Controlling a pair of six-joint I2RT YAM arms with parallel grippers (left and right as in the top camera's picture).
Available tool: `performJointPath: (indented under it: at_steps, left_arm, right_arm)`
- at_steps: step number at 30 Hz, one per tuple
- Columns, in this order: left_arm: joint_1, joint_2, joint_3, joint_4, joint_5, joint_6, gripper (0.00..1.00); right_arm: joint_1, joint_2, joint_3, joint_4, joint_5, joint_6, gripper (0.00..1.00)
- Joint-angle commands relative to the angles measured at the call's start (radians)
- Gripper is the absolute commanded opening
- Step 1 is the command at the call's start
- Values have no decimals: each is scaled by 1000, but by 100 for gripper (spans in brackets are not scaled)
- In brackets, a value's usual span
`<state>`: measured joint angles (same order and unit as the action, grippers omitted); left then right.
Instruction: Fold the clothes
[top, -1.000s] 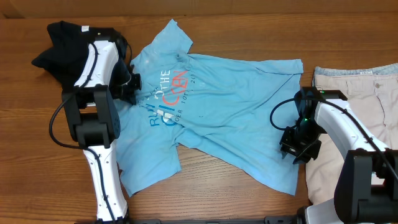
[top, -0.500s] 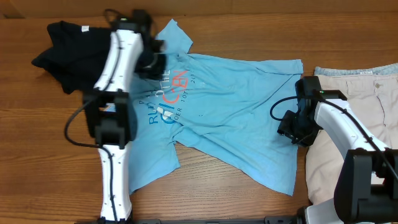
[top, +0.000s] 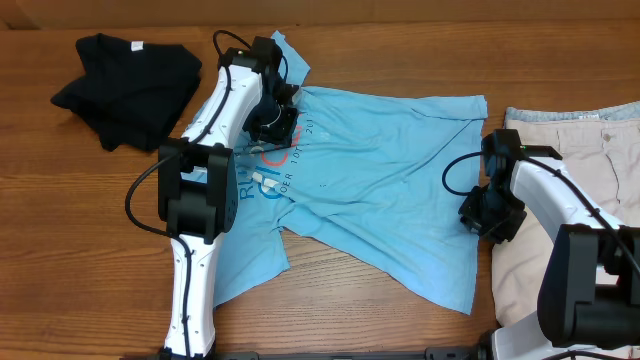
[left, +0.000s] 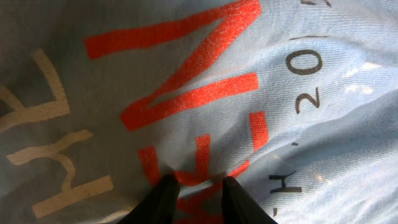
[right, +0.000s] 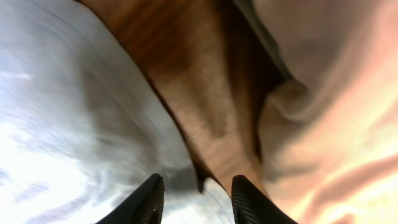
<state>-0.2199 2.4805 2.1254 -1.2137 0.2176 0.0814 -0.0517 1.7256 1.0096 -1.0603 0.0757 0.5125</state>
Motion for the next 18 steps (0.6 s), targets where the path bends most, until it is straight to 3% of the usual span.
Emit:
performJointPath:
  at_steps: [1, 2, 3, 7, 15, 18]
  left_arm:
    - [31, 11, -32, 14, -52, -13, 28]
    - [37, 11, -32, 18, -72, -25, 25]
    - [43, 11, -32, 22, -98, -42, 21]
    - [75, 11, -32, 45, -186, -89, 6]
    - [149, 12, -38, 103, -128, -81, 4]
    - [153, 12, -25, 114, -57, -51, 9]
  right_arm:
    - [-4, 1, -45, 34, -77, -23, 20]
    - [-4, 1, -48, 35, -76, -23, 8]
    - [-4, 1, -47, 34, -65, -23, 4]
    - [-19, 1, -47, 1, 0, 16, 4]
    - [-62, 1, -45, -72, 42, 35, 4]
    - [-62, -3, -35, -67, 18, -5, 23]
